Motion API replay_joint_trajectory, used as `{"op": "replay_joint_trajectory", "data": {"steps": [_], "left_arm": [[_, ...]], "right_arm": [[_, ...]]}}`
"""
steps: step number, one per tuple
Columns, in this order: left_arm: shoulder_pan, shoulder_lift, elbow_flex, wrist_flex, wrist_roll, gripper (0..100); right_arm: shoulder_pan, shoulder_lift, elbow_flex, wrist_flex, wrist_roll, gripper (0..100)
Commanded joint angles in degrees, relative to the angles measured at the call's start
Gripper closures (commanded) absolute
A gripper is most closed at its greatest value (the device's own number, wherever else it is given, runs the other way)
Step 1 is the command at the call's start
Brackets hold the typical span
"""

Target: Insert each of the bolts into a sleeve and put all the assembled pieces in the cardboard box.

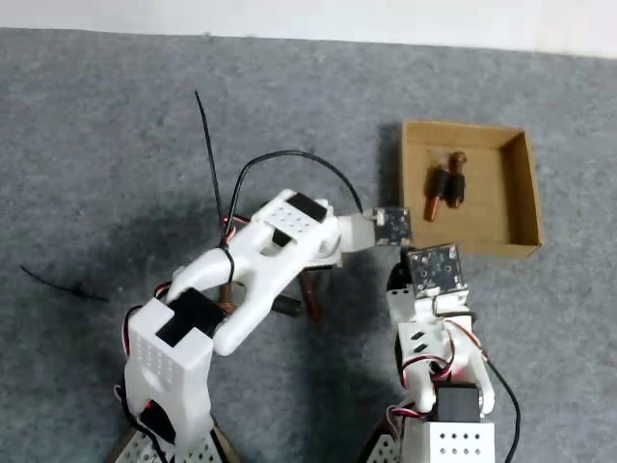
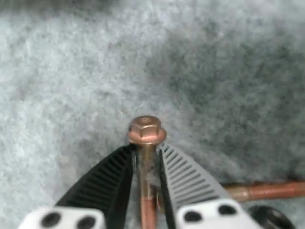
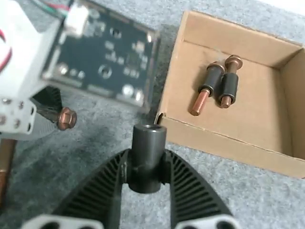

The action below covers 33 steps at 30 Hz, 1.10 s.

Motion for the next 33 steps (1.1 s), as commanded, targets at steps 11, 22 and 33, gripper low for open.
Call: {"op": "replay_joint_trajectory", "data": {"steps": [11,22,33], "left_arm": [[-4.0,-39.3,34.9,-24.7,10.6,100],[-9.7,-64.9,48.3,-31.6,28.8,100],[-12.1,-79.9,54.7,-31.6,40.4,100]], "right_arm": [[0.5,-1.2,2.3,-2.2,-0.4,99.5],[-8.4,-1.2,2.7,-3.3,-0.4,99.5],[-18.9,-1.1,7.0,-23.3,-0.5,99.5]]}}
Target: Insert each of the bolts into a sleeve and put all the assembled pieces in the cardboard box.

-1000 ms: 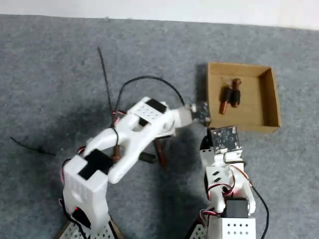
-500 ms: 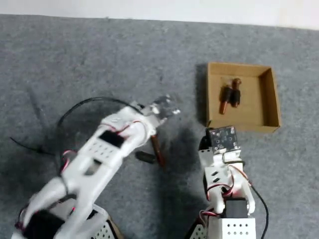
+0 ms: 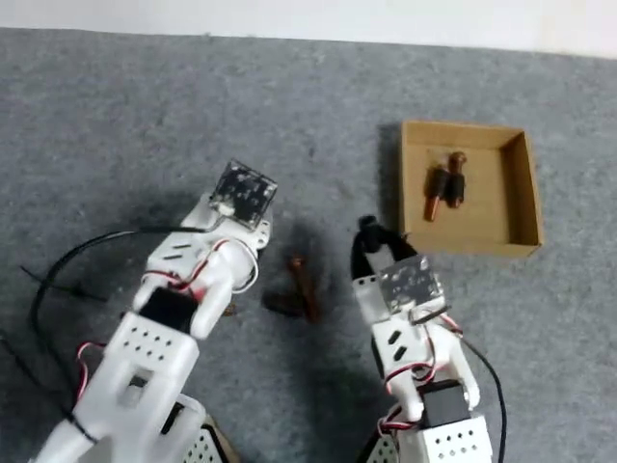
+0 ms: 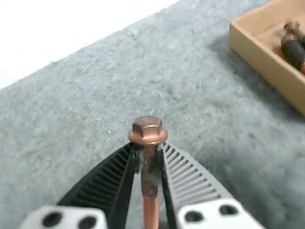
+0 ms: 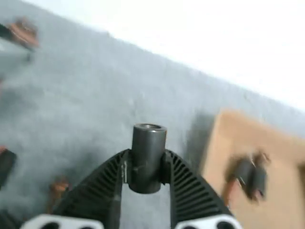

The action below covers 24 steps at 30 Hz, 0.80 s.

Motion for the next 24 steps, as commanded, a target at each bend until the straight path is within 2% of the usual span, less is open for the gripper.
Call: {"op": "replay_joint_trajectory", "data": {"steps": [1,7,12,16,19,24], "left_arm": [[-0.4,-6.8,1.1,-1.3,1.3,100],[-0.4,-19.6,6.5,-1.3,1.4,100],[-0.4,-33.8,12.1,-1.4,4.0,100],[-0.4,-46.2,16.4,-1.4,9.8,100],[0.0,-53.2,18.0,-1.4,11.0,100],[0.0,-49.6,19.5,-9.7,11.0,100]], "right_arm": [[-5.8,-1.1,7.1,-6.4,-0.5,99.5],[-15.4,-1.0,7.1,-16.3,-0.4,99.5],[-21.6,-0.9,7.2,-17.3,-0.4,99.5],[-21.8,-1.0,7.2,-13.1,-0.5,99.5],[-21.7,-1.0,7.2,-11.2,-0.5,99.5],[-21.5,-1.0,7.3,-10.1,-0.4,99.5]]}}
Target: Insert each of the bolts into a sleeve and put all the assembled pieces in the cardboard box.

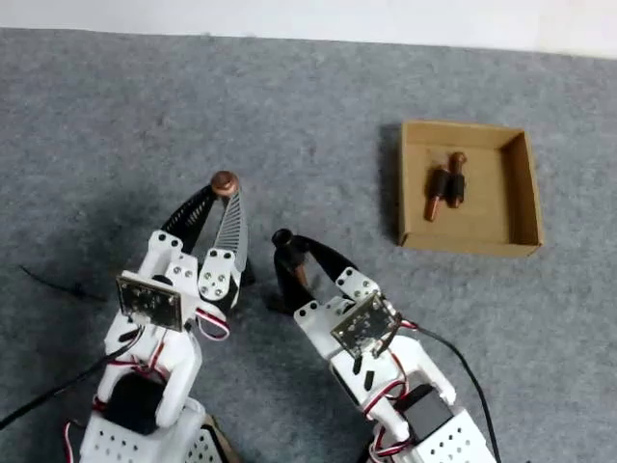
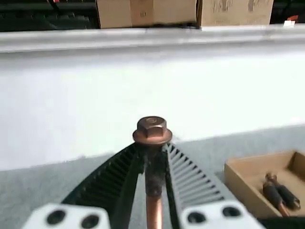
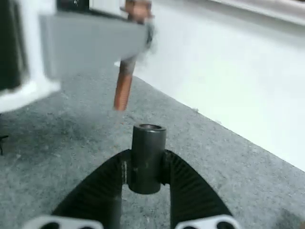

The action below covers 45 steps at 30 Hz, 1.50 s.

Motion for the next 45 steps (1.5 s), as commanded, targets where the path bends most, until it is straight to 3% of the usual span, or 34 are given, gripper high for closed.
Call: {"op": "replay_joint_trajectory", "data": {"steps": [1,10,16,25,32,37,41,45], "left_arm": [[-0.1,0.6,0.7,-8.5,0.5,100],[2.2,-0.6,8.3,-22.3,0.9,100],[13.8,-1.1,11.7,-24.4,0.9,100],[18.9,-1.1,12.1,-24.1,1.0,100],[17.3,-1.1,11.4,-24.0,8.8,100],[8.7,-1.1,9.4,-24.0,17.5,100],[4.3,-1.1,6.3,-17.2,23.6,100],[8.2,-1.1,0.7,-5.5,24.0,100]], "right_arm": [[-0.4,-1.0,7.3,0.0,-0.4,99.5],[0.6,-1.0,7.3,2.6,-0.4,99.5],[2.8,-1.0,7.3,2.6,-0.4,99.5],[3.0,-1.0,7.3,2.6,-0.4,99.5],[3.6,-1.0,7.3,2.6,-0.4,99.5],[5.6,-1.1,7.2,1.5,-0.4,99.5],[5.6,-1.1,7.0,1.4,-0.4,99.5],[5.5,-1.1,7.0,1.5,-0.4,99.5]]}}
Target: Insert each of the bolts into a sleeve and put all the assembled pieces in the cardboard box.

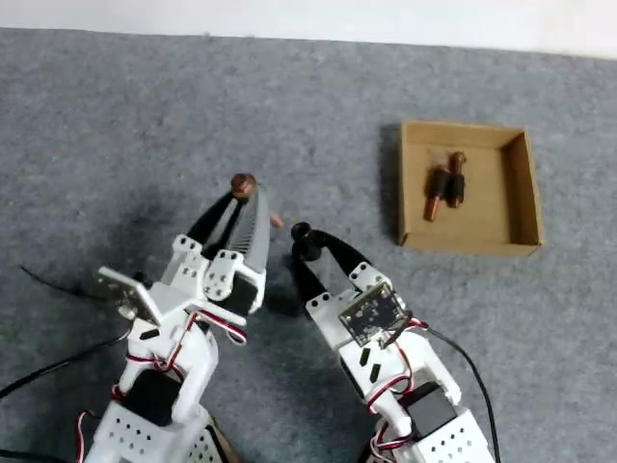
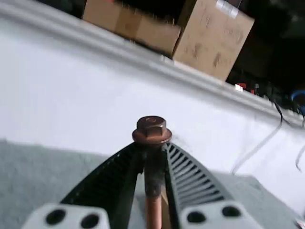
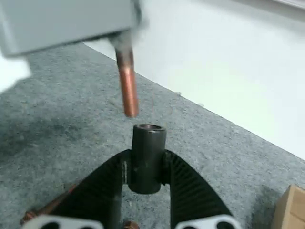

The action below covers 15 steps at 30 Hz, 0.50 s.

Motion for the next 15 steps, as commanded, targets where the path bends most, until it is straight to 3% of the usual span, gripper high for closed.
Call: {"op": "replay_joint_trajectory", "data": {"steps": [1,6,15], "left_arm": [[3.1,-1.5,-6.8,8.0,1.0,100],[4.4,-1.5,-7.1,8.3,1.0,100],[0.1,-1.5,-13.2,6.7,1.1,100]], "right_arm": [[0.5,-1.1,7.0,-1.1,-0.4,99.5],[-0.1,-1.0,6.9,-0.8,-0.4,99.5],[-1.5,-0.9,6.9,0.7,-0.4,99.5]]}}
